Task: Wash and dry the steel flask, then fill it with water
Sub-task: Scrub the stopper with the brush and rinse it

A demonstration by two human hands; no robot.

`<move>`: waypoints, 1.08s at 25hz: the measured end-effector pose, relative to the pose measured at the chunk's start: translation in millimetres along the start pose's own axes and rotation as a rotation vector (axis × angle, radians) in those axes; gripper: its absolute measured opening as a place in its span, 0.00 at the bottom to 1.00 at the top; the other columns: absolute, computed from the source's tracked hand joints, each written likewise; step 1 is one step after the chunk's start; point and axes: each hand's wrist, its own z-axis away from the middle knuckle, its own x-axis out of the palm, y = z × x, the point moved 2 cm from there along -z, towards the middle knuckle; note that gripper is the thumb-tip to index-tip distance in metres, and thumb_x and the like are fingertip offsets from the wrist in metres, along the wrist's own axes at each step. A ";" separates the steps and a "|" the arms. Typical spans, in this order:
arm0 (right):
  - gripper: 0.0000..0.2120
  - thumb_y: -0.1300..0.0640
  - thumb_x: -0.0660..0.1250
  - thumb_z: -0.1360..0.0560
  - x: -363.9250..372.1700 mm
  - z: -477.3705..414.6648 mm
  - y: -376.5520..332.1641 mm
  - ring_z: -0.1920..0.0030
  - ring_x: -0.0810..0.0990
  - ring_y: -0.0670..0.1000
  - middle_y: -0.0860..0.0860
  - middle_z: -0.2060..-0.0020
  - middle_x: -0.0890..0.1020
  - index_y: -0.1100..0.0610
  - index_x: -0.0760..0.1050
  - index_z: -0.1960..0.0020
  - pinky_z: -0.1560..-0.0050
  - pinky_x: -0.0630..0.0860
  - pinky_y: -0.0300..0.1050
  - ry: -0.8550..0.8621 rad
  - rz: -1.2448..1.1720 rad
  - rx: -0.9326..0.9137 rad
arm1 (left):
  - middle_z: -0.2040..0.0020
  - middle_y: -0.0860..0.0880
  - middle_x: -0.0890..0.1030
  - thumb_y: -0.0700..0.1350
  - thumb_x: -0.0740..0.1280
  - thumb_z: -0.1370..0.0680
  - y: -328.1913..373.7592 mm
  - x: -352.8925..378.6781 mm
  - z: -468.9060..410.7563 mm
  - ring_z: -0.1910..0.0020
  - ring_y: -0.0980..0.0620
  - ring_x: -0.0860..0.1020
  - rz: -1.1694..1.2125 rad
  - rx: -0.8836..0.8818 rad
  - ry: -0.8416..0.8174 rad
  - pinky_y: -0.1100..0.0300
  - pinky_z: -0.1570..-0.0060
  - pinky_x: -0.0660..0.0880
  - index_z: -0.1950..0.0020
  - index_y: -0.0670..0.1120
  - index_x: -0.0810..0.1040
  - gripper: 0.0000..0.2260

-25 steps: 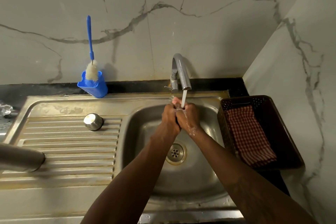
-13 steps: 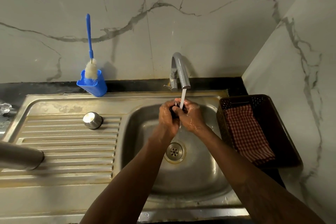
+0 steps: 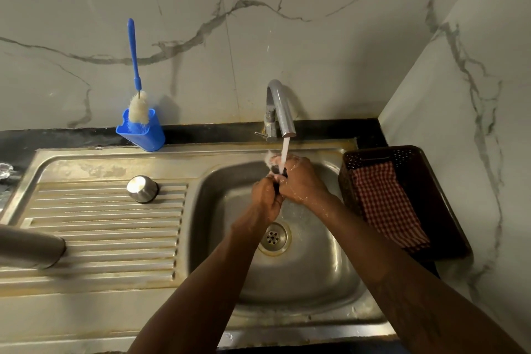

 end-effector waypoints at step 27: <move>0.12 0.63 0.69 0.24 6.9 15.0 0.7 0.57 0.83 0.50 0.48 0.57 0.86 0.52 0.86 0.45 0.57 0.77 0.40 0.296 -0.011 0.157 | 0.46 0.36 0.82 0.40 0.60 0.16 21.6 -6.6 9.9 0.49 0.43 0.83 0.082 0.044 -0.205 0.51 0.44 0.82 0.33 0.34 0.77 0.15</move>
